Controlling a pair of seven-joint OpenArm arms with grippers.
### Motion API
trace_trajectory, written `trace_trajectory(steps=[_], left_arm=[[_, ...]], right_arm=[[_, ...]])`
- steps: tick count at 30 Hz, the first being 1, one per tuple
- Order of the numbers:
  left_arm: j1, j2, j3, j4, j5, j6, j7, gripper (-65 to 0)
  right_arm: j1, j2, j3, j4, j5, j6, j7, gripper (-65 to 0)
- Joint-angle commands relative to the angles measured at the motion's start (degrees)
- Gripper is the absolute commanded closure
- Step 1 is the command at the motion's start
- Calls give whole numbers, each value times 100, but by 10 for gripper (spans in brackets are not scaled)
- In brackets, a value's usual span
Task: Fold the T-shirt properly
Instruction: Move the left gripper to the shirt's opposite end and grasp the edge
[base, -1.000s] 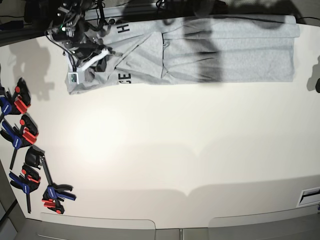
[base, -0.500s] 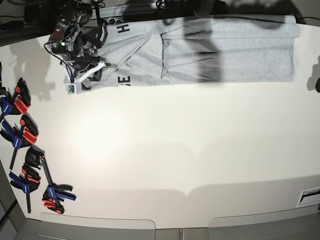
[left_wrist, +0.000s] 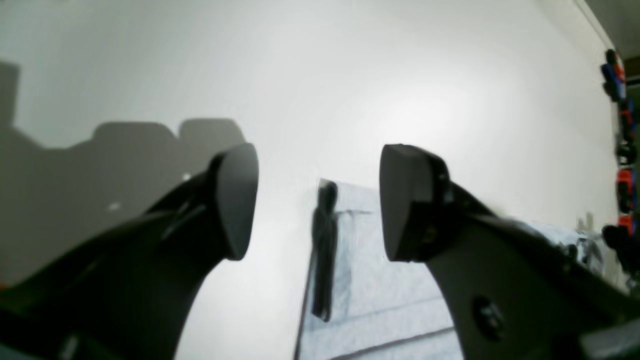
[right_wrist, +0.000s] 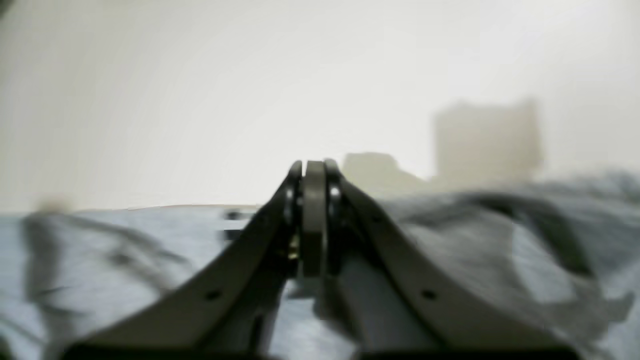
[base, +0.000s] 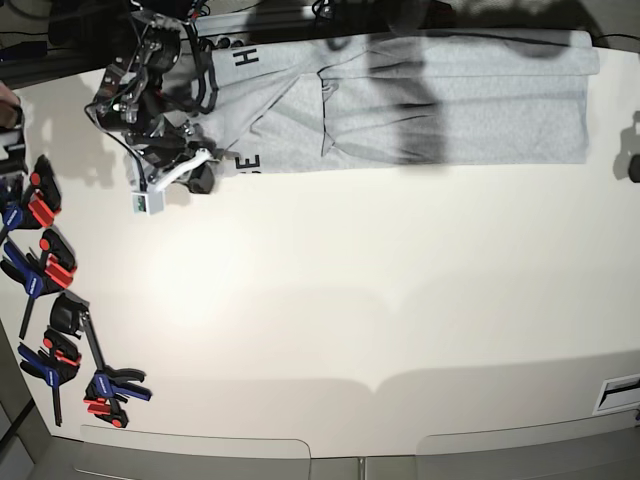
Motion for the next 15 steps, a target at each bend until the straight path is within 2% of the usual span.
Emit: trace_trajectory(steps=[1, 3, 4, 8, 11, 15], left_arm=[[61, -122, -63, 76, -96, -49, -72, -356], [210, -20, -63, 76, -98, -49, -85, -356], [297, 20, -66, 76, -98, -49, -118, -356], [691, 129, -195, 76, -164, -49, -212, -356], [1005, 293, -573, 76, -391, -49, -144, -356], [1390, 575, -960, 76, -476, -49, -133, -356]], right_arm=[[138, 63, 4, 96, 271, 129, -26, -114], [247, 63, 4, 96, 662, 282, -361, -225], [280, 63, 4, 96, 883, 356, -501, -253], [282, 61, 28, 122, 1759, 450, -728, -260], [286, 61, 232, 136, 2337, 584, -841, -260], [284, 61, 660, 133, 2732, 682, -903, -260]])
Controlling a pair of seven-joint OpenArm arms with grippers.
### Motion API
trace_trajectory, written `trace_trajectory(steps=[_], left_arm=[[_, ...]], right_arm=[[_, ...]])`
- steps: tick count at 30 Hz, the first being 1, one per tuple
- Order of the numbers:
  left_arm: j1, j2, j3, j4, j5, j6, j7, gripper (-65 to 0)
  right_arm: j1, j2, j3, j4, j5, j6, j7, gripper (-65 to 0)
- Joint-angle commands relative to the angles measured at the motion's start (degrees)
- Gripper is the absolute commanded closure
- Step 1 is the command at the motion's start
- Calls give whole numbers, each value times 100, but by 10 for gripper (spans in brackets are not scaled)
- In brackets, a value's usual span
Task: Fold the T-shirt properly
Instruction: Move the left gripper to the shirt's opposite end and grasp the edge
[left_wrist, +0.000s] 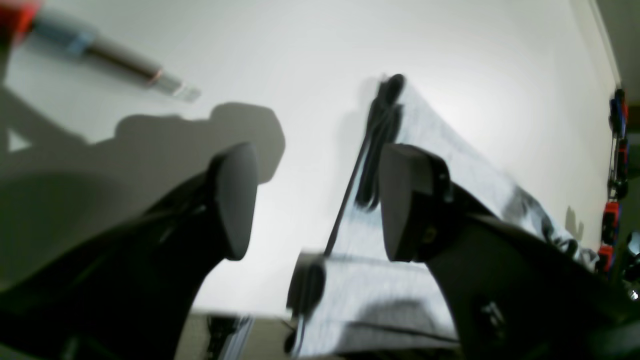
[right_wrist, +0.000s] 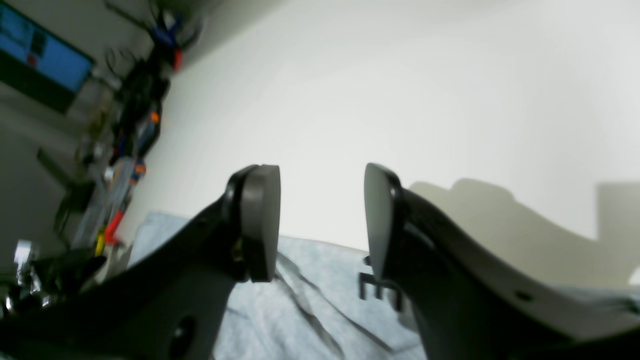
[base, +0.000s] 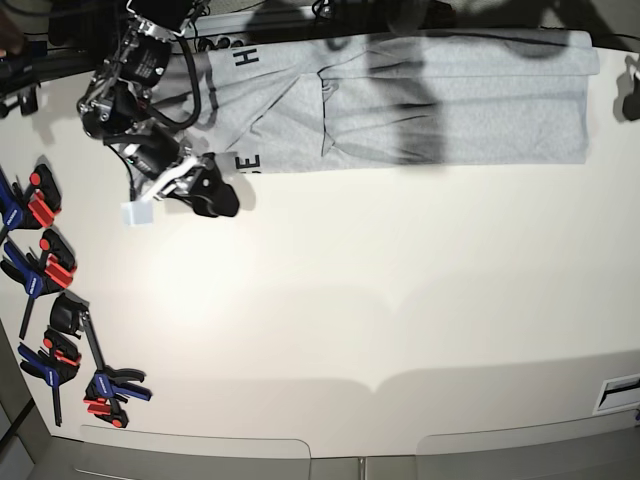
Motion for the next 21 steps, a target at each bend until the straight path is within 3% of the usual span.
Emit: trace_trajectory(steps=[1, 13, 21], left_arm=[[103, -74, -50, 79, -216, -49, -33, -356], [140, 789, -48, 76, -142, -49, 146, -357], [44, 876, 295, 79, 39, -49, 17, -357]], right_arm=[[76, 61, 101, 109, 216, 87, 101, -260], [76, 63, 350, 109, 337, 173, 28, -260], [76, 61, 350, 109, 468, 173, 22, -260]])
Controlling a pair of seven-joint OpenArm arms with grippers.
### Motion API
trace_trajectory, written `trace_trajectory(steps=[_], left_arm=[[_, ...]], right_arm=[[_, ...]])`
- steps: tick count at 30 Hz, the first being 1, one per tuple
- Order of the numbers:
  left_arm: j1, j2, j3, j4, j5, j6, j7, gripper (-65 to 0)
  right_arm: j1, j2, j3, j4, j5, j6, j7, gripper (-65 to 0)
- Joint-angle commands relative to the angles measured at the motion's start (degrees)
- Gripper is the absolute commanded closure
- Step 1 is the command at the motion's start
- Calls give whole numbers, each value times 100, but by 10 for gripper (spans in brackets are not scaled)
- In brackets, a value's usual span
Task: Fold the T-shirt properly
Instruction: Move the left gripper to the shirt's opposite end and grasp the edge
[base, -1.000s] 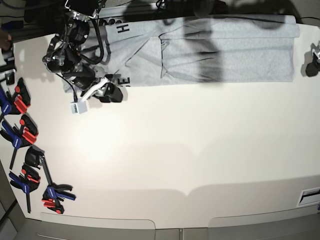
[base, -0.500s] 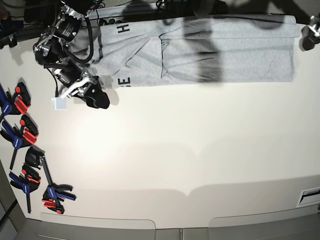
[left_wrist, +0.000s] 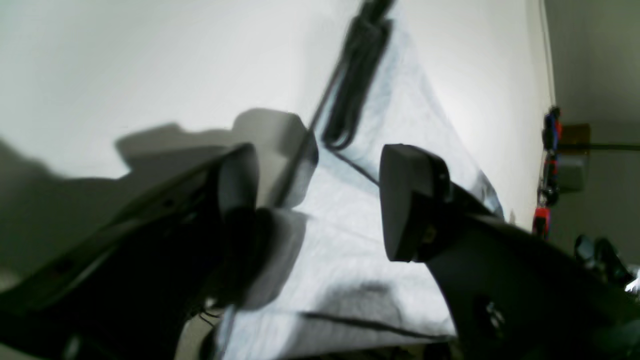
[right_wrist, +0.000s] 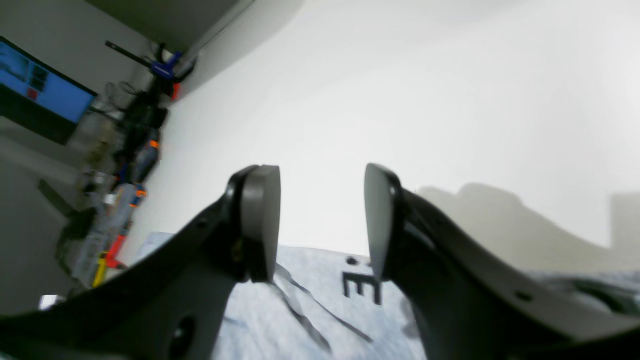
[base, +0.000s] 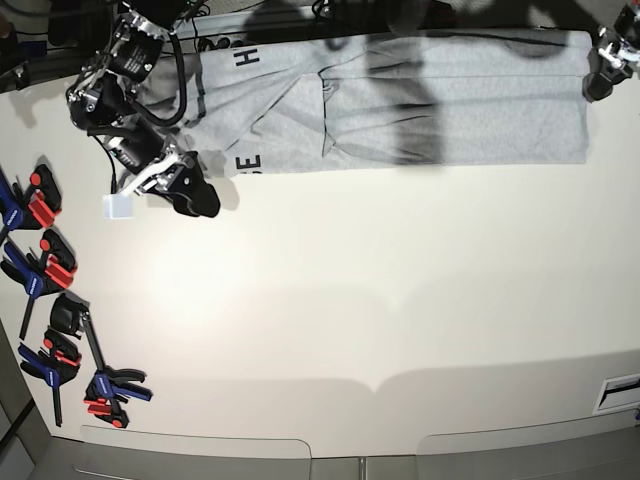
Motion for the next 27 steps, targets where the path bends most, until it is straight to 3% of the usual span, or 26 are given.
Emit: trace_trajectory(steps=[1, 13, 25, 27], left_arm=[[35, -92, 79, 70, 63, -25, 4, -357], [-28, 96, 472, 70, 330, -25, -271, -357], [-273, 129, 474, 70, 1233, -25, -365, -350], [-282, 127, 474, 70, 1259, -25, -382, -311]], right_arm=[[72, 63, 15, 109, 168, 90, 90, -260], [70, 61, 15, 109, 168, 90, 68, -260], [72, 61, 15, 109, 166, 90, 70, -260], [70, 61, 15, 109, 166, 90, 70, -260]])
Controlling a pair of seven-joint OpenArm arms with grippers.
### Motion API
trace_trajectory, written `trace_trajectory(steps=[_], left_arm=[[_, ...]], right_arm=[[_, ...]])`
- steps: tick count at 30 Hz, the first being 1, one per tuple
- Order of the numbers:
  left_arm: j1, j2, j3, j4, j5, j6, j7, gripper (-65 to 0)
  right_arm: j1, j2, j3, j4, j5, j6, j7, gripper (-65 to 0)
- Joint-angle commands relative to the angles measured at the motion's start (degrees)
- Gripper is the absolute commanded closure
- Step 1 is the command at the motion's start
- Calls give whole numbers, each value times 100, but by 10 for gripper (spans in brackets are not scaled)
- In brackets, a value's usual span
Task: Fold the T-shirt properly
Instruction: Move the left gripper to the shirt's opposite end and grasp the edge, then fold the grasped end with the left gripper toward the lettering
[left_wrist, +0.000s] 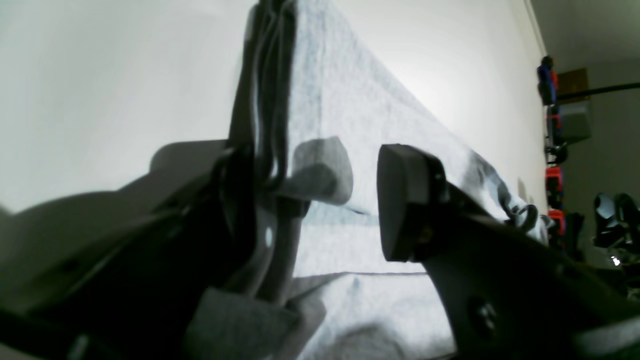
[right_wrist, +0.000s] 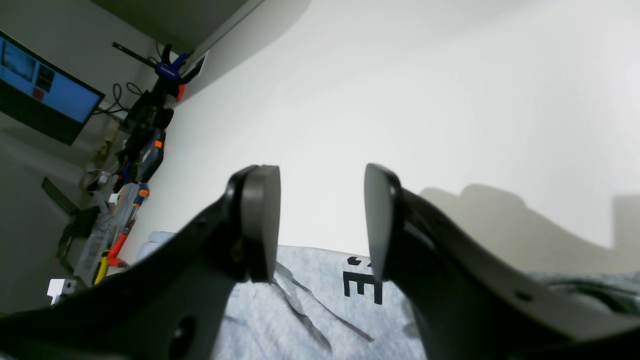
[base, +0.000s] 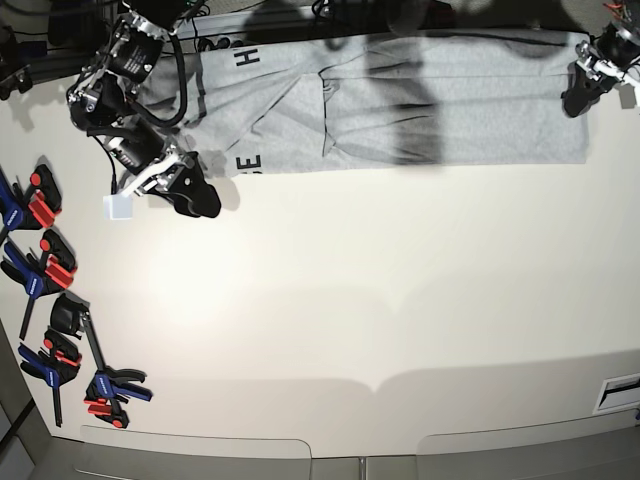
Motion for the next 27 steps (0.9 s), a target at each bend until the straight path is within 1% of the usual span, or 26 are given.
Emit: trace_trajectory(steps=[1, 5, 10, 16, 19, 22, 24, 27], left_arm=[[66, -48, 11, 7, 304, 145, 208, -264], [66, -48, 11, 7, 260, 145, 57, -5], [63, -48, 11, 7, -302, 145, -24, 0], [66, -44, 11, 79, -780, 145, 17, 0], [66, -44, 11, 363, -861, 145, 146, 0], [66, -13, 11, 785, -1014, 145, 398, 0], [68, 68, 11, 1093, -1115, 145, 573, 0], [85, 306, 11, 1550, -1119, 145, 728, 0]], right_arm=[[61, 59, 15, 107, 173, 90, 111, -260], [61, 59, 15, 107, 170, 90, 111, -260], [61, 59, 17, 107, 170, 90, 111, -260], [61, 59, 28, 107, 149, 90, 111, -260], [61, 59, 116, 107, 94, 90, 111, -260], [61, 61, 341, 107, -24, 90, 140, -260], [61, 74, 544, 107, -22, 90, 140, -260], [44, 166, 820, 107, -24, 90, 138, -260]])
